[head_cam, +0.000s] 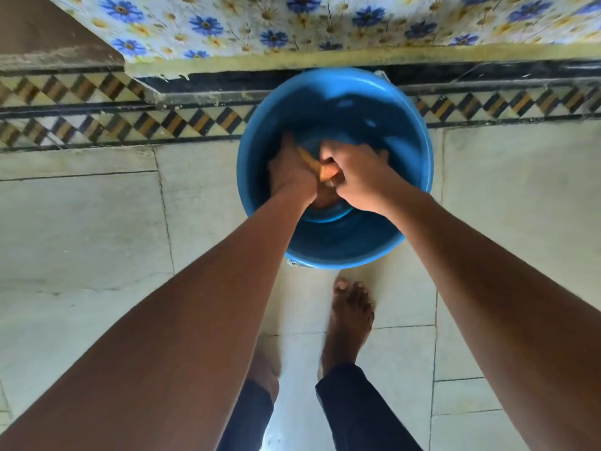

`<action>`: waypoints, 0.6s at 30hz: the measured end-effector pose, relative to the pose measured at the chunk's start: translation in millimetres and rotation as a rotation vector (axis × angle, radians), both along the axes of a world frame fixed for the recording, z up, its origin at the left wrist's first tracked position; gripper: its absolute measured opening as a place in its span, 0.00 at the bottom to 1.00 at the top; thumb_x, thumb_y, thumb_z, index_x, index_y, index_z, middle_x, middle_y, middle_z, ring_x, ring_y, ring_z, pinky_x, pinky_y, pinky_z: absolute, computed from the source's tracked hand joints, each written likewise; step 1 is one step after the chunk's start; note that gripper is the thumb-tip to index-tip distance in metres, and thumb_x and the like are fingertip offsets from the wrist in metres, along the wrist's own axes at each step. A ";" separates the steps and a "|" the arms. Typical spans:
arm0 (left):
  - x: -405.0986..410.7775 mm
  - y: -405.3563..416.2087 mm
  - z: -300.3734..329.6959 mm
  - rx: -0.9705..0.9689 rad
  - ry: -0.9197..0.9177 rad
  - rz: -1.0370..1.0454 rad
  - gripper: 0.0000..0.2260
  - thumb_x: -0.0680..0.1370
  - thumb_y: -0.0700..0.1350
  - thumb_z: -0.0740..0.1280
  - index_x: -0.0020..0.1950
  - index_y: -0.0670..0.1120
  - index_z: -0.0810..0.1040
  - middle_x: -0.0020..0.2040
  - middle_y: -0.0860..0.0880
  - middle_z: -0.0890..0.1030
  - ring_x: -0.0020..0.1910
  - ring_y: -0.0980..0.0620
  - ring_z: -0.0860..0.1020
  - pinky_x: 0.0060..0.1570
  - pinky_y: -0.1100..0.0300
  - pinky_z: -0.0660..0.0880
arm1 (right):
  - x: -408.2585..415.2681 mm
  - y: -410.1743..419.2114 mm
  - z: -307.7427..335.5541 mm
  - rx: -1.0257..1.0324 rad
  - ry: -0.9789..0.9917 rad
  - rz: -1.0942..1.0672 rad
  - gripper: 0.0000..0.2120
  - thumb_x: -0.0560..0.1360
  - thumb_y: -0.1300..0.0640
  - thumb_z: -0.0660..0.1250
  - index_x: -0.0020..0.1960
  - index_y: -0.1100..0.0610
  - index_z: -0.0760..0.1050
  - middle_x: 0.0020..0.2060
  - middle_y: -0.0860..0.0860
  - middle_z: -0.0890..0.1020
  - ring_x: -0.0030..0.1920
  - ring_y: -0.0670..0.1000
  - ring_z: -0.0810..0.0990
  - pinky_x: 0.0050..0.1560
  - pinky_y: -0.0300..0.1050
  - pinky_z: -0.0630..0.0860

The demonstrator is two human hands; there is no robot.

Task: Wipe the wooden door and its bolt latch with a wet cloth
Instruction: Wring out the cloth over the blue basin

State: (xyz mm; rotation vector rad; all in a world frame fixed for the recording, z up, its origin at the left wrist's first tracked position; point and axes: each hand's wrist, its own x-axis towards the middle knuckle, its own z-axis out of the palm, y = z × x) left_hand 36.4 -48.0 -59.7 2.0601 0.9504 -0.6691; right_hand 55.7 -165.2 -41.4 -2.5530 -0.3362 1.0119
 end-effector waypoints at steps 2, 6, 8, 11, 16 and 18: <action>-3.7 8.3 26.8 0.018 -0.067 -0.177 0.05 0.80 0.43 0.68 0.53 0.44 0.81 0.48 0.45 0.84 0.53 0.43 0.81 0.51 0.56 0.73 | -3.9 -6.7 34.6 0.055 -0.048 0.018 0.14 0.75 0.64 0.66 0.53 0.47 0.71 0.45 0.45 0.79 0.54 0.58 0.78 0.55 0.54 0.63; -15.8 39.4 100.7 -0.020 -0.198 -0.372 0.11 0.72 0.37 0.76 0.54 0.42 0.83 0.50 0.46 0.86 0.50 0.47 0.81 0.44 0.66 0.66 | -11.5 -20.3 118.6 0.194 -0.134 0.029 0.14 0.73 0.66 0.68 0.50 0.48 0.73 0.37 0.44 0.77 0.44 0.49 0.76 0.50 0.40 0.64; -24.7 56.2 150.9 -0.099 -0.290 -0.374 0.18 0.70 0.38 0.80 0.58 0.44 0.84 0.53 0.48 0.86 0.54 0.48 0.82 0.56 0.59 0.75 | -16.1 -22.6 174.2 0.274 -0.172 0.041 0.14 0.73 0.67 0.68 0.51 0.50 0.75 0.36 0.41 0.76 0.43 0.46 0.75 0.52 0.43 0.71; -41.7 81.7 230.5 -0.351 -0.407 -0.274 0.30 0.64 0.40 0.82 0.63 0.54 0.79 0.56 0.52 0.85 0.56 0.48 0.84 0.59 0.47 0.81 | -24.3 -20.7 262.3 0.395 -0.210 0.065 0.17 0.72 0.68 0.68 0.56 0.50 0.78 0.44 0.43 0.83 0.47 0.47 0.80 0.54 0.59 0.77; -66.8 116.7 377.7 -0.495 -0.529 -0.337 0.31 0.65 0.37 0.82 0.66 0.47 0.80 0.59 0.49 0.83 0.59 0.48 0.83 0.58 0.46 0.82 | -42.0 1.0 412.9 0.463 -0.246 0.146 0.21 0.72 0.65 0.72 0.62 0.48 0.79 0.52 0.40 0.81 0.54 0.44 0.79 0.58 0.44 0.75; -82.0 133.7 446.4 -0.423 -0.584 -0.328 0.25 0.64 0.41 0.84 0.59 0.44 0.83 0.56 0.48 0.83 0.56 0.52 0.83 0.55 0.53 0.82 | -50.0 15.2 479.7 0.480 -0.271 0.150 0.16 0.74 0.63 0.70 0.61 0.53 0.82 0.53 0.49 0.84 0.53 0.43 0.78 0.57 0.47 0.75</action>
